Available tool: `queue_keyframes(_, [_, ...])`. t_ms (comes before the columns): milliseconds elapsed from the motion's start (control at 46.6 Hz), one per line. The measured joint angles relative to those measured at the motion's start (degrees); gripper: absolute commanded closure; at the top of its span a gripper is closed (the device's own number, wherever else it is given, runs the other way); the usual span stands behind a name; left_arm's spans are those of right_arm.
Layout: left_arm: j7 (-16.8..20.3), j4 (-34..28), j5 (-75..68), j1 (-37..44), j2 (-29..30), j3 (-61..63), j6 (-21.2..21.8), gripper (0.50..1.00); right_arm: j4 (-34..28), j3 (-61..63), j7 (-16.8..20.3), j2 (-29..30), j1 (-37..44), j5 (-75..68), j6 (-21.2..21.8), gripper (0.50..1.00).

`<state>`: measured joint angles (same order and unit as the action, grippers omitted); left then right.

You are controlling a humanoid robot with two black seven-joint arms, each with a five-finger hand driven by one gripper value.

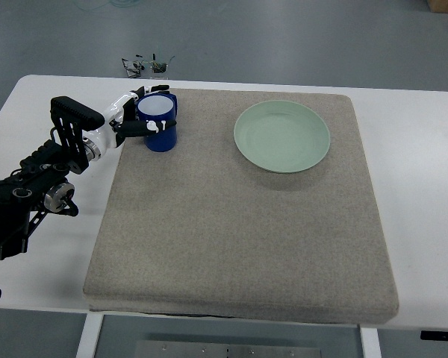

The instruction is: Place cup left of plate with left hand

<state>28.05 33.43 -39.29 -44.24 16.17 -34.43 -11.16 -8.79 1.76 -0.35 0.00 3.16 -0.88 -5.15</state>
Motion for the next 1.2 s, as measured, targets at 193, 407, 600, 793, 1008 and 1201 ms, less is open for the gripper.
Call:
queue_keyframes(193, [0.10,1.38,1.38,-0.13,0.35,-0.02,-0.08,0.506,0.00,0.00,0.00,0.00,0.00,0.00,-0.01,0.566])
queue_keyframes(407, [0.15,3.99,2.25,0.10,1.34,-0.17,-0.19,0.506,0.00,0.00,0.00,0.00,0.00,0.00,-0.02,0.566])
queue_keyframes(600, [0.16,8.83,2.29,0.21,4.13,-2.57,-0.78,0.506,0.00,0.00,0.00,0.00,0.00,0.00,-0.04,0.566])
queue_keyframes(793, [0.08,12.62,2.91,0.21,6.15,-3.67,-1.00,0.506,0.00,0.00,0.00,0.00,0.00,0.00,-0.03,0.566])
queue_keyframes(1008, [0.08,13.14,2.98,0.09,6.42,-6.36,-1.15,0.506,0.00,0.00,0.00,0.00,0.00,0.00,-0.03,0.566])
queue_keyframes(1201, [0.12,13.16,4.07,-1.00,5.27,-10.83,-1.02,0.506,0.00,0.01,0.00,0.00,0.00,0.00,-0.02,0.566])
